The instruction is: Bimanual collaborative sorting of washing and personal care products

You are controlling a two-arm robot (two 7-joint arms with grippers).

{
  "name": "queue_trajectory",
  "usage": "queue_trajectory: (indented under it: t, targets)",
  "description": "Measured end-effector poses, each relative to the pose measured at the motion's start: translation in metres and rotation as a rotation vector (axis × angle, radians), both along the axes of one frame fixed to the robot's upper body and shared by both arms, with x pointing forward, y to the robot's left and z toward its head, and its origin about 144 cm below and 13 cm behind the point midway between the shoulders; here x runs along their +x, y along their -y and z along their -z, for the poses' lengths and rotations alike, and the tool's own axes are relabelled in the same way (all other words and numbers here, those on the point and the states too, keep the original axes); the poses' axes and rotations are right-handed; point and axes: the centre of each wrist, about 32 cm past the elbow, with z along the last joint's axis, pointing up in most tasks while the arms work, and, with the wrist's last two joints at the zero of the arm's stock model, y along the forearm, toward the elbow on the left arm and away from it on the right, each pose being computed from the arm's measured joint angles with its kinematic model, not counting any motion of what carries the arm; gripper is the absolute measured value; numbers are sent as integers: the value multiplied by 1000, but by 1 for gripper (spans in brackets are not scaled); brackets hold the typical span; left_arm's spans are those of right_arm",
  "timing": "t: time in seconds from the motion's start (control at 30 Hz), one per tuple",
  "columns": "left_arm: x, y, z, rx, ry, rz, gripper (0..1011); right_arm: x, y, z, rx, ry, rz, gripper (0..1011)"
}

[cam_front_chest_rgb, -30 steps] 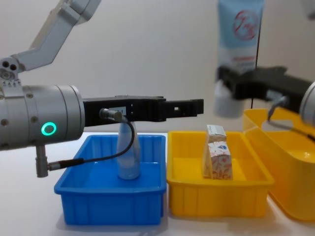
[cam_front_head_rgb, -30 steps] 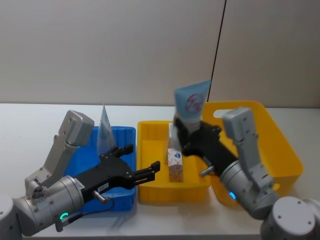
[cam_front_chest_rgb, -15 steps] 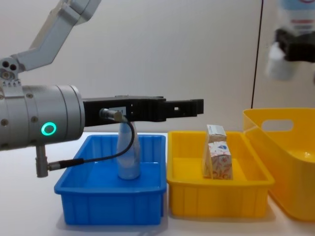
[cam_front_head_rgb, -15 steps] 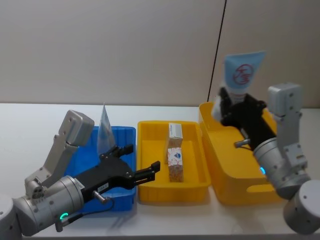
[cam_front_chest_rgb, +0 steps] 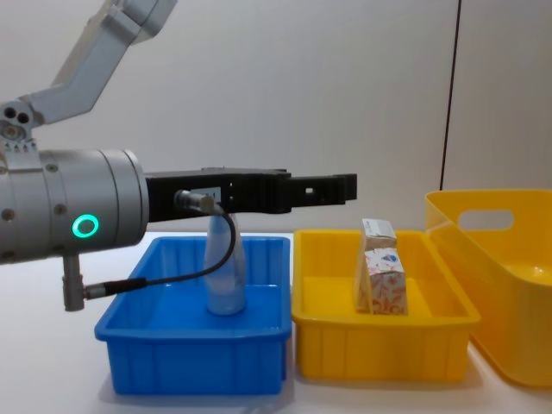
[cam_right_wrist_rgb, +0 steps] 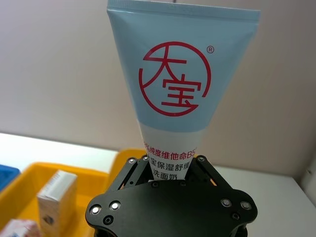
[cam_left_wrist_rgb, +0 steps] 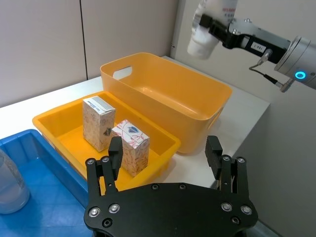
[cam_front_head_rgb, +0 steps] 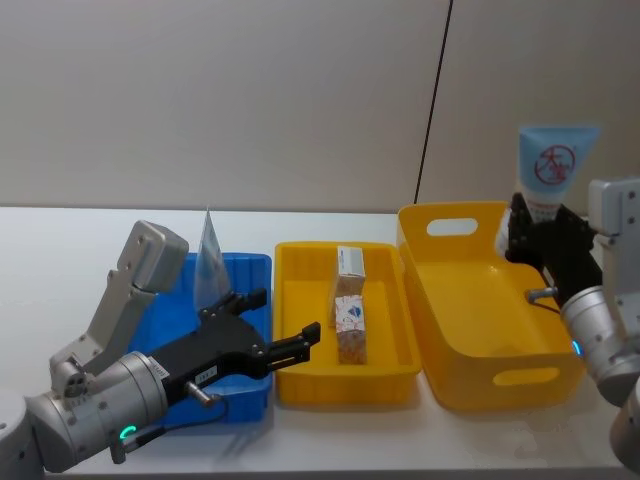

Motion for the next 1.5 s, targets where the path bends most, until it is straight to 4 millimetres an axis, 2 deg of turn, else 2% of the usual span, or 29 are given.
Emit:
queue_trajectory:
  t: [0.43, 0.97, 1.0, 1.1, 1.13, 1.37, 1.4, 1.47, 1.5]
  targets:
    - [0, 0, 0, 0, 0, 0, 1001, -2, 16, 15, -15, -182, 88, 168]
    - [0, 0, 0, 0, 0, 0, 1001, 13, 11, 36, -15, -332, 100, 170]
    - [0, 0, 0, 0, 0, 0, 1001, 14, 10, 38, -15, -340, 99, 215]
    - [0, 0, 0, 0, 0, 0, 1001, 16, 9, 39, -14, -348, 98, 269]
    - [0, 0, 0, 0, 0, 0, 1001, 17, 9, 40, -14, -353, 97, 339]
    - [0, 0, 0, 0, 0, 0, 1001, 19, 7, 44, -14, -370, 96, 556]
    - [0, 0, 0, 0, 0, 0, 1001, 19, 7, 44, -14, -371, 96, 617]
    - [0, 0, 0, 0, 0, 0, 1001, 20, 6, 44, -14, -375, 95, 659]
    - [0, 0, 0, 0, 0, 0, 1001, 20, 6, 45, -14, -377, 95, 719]
